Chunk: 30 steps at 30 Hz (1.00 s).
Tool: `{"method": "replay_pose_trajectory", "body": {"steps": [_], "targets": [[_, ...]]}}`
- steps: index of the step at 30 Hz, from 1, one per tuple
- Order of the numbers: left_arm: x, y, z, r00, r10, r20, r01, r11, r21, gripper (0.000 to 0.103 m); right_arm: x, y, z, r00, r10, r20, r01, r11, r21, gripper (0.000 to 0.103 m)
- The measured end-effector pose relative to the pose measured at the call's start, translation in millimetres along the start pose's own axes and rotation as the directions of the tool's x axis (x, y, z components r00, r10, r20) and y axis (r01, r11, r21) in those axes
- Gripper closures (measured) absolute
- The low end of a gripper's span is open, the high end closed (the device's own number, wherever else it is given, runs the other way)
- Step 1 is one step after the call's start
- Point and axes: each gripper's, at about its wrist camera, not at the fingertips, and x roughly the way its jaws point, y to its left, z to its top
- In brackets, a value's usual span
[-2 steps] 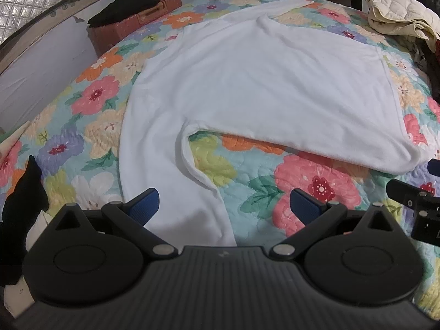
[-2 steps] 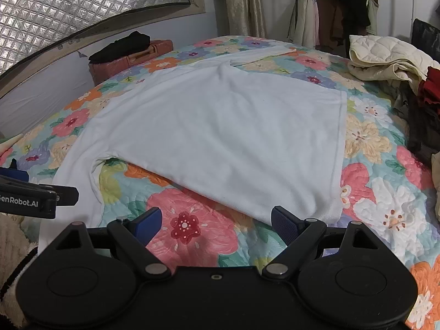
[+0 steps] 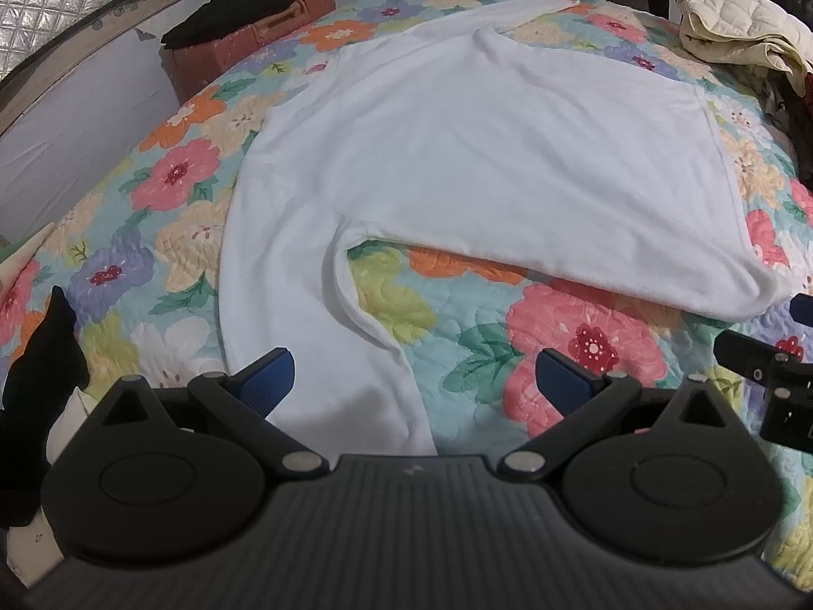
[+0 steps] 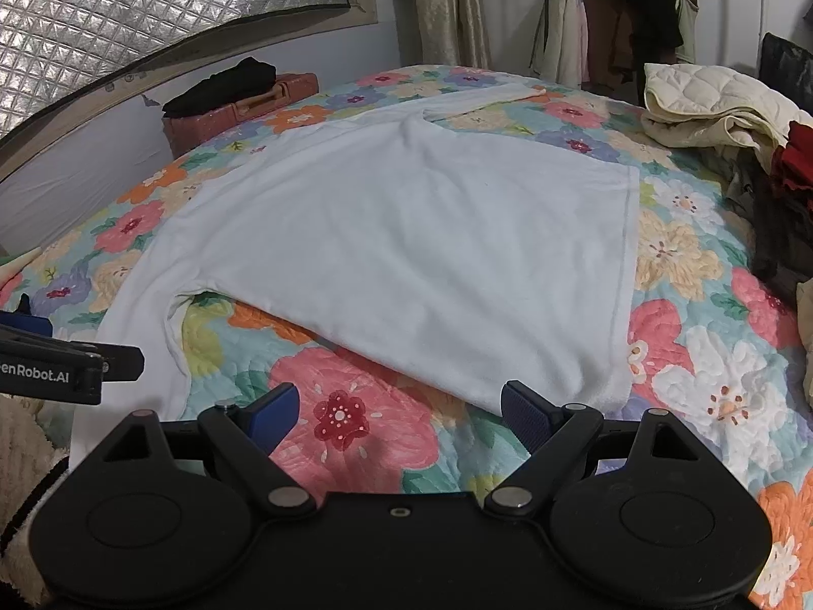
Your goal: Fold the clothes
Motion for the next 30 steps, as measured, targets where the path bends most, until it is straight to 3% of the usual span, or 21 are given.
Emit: {"method": "replay_pose_trajectory", "body": {"steps": [30], "targets": [[5.1, -2.6, -3.0, 1.000, 0.003, -0.013, -0.002, 1.000, 0.019, 0.000, 4.1, -0.2, -2.3, 1.000, -0.002, -0.024, 0.002, 1.000, -0.003, 0.013]]}}
